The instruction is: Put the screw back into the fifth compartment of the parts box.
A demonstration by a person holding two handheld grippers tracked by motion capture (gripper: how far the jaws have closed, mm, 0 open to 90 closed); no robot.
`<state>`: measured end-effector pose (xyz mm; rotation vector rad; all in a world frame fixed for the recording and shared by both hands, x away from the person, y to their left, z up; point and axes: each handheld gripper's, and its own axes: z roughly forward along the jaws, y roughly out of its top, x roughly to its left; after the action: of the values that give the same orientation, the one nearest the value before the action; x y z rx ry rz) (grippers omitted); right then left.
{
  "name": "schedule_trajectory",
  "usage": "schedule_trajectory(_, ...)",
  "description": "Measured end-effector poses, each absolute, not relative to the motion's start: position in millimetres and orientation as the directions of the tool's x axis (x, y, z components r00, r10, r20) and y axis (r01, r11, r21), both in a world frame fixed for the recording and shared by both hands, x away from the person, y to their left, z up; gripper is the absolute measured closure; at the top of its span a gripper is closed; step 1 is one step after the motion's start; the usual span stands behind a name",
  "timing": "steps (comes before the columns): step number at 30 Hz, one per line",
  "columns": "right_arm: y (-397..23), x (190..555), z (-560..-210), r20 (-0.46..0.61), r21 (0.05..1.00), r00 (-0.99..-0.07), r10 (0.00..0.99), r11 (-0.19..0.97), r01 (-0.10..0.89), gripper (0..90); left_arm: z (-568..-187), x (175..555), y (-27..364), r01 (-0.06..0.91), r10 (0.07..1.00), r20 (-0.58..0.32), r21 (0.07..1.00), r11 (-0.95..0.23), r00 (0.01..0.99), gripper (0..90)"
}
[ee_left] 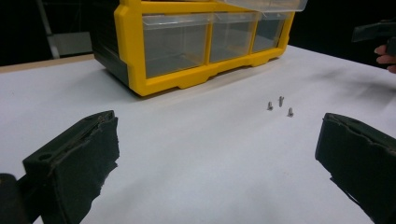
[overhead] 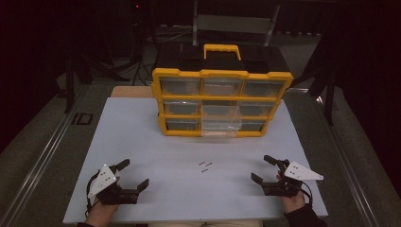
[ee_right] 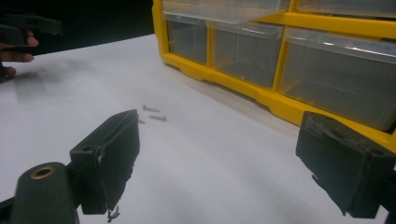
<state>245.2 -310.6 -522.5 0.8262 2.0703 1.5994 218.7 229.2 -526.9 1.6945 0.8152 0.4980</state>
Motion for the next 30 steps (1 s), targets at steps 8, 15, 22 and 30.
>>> schedule_trajectory(8,-310,246,-523,0.044,0.962,-0.75,0.66,0.174,0.209,13.7,-526,219,230,0.274,0.739,-0.112,0.956,-0.101,0.664,0.3)
schedule_trajectory(15,-309,249,-523,0.043,0.964,-0.758,0.651,0.172,0.203,13.7,-517,215,221,0.303,0.734,-0.135,0.947,-0.102,0.666,0.3)
schedule_trajectory(22,-306,251,-521,0.044,0.966,-0.764,0.643,0.167,0.196,13.7,-495,216,211,0.372,0.702,-0.211,0.925,-0.082,0.68,0.3)
schedule_trajectory(30,-305,252,-520,0.042,0.968,-0.762,0.646,0.163,0.191,13.7,-463,227,197,0.353,0.651,-0.193,0.928,-0.123,0.734,0.3)
